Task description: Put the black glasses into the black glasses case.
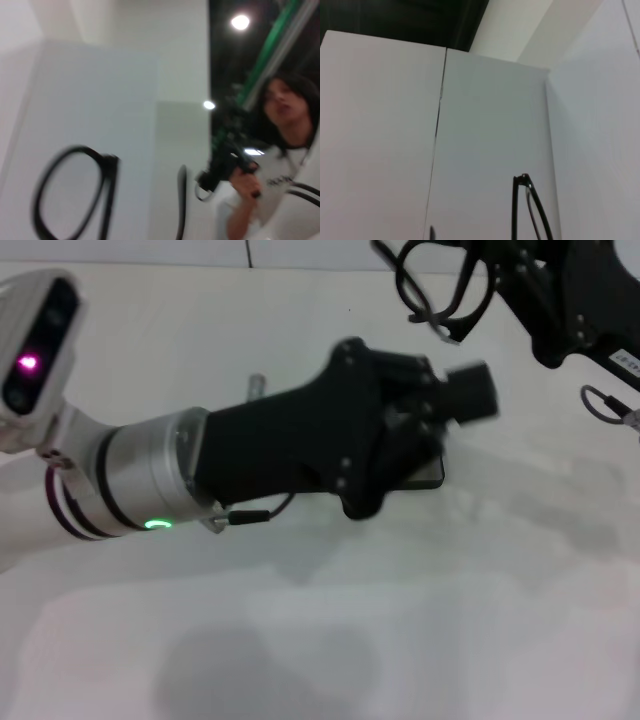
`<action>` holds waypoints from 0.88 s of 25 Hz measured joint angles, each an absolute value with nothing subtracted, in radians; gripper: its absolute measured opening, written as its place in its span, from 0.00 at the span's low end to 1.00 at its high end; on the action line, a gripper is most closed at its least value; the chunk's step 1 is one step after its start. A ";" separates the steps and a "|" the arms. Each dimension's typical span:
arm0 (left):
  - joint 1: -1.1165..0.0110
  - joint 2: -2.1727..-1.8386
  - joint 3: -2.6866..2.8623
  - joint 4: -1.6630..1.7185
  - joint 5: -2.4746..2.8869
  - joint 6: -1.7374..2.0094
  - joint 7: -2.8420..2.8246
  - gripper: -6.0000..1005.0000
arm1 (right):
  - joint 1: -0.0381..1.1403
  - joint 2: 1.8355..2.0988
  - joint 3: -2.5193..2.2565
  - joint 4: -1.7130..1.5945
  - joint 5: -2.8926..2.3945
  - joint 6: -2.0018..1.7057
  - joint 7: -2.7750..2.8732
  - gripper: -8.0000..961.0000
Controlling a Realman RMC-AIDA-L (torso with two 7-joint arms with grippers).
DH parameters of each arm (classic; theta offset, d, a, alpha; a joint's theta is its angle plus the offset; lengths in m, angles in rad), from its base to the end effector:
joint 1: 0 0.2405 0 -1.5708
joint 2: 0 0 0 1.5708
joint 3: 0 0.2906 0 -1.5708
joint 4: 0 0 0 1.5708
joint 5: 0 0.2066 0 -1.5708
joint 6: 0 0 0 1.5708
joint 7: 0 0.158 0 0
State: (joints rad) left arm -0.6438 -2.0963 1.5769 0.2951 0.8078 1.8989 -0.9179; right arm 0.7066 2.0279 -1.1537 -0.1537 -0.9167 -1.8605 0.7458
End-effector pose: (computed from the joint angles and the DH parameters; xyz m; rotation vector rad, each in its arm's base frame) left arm -0.1535 0.2946 -0.0592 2.5193 0.0385 1.7558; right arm 0.1761 0.3535 -0.0085 -2.2596 -0.0507 1.6506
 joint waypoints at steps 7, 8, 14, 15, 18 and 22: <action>-0.655 -2.104 1.593 0.298 0.808 1.899 -0.909 0.04 | 0.713 2.028 -1.155 -0.153 -0.914 -1.848 0.747 0.09; -0.654 -2.104 1.594 0.299 0.801 1.899 -0.909 0.04 | 0.714 2.028 -1.158 -0.153 -0.914 -1.841 0.748 0.09; -0.643 -2.105 1.590 0.295 0.759 1.899 -0.909 0.04 | 0.733 2.028 -1.245 -0.154 -0.913 -1.793 0.749 0.09; -0.640 -2.105 1.591 0.291 0.745 1.899 -0.909 0.04 | 0.735 2.028 -1.255 -0.154 -0.913 -1.788 0.748 0.09; -0.629 -2.106 1.593 0.284 0.708 1.899 -0.908 0.04 | 0.739 2.028 -1.279 -0.157 -0.913 -1.768 0.749 0.10; -0.617 -2.106 1.586 0.280 0.691 1.897 -0.908 0.04 | 0.739 2.028 -1.285 -0.158 -0.914 -1.762 0.751 0.10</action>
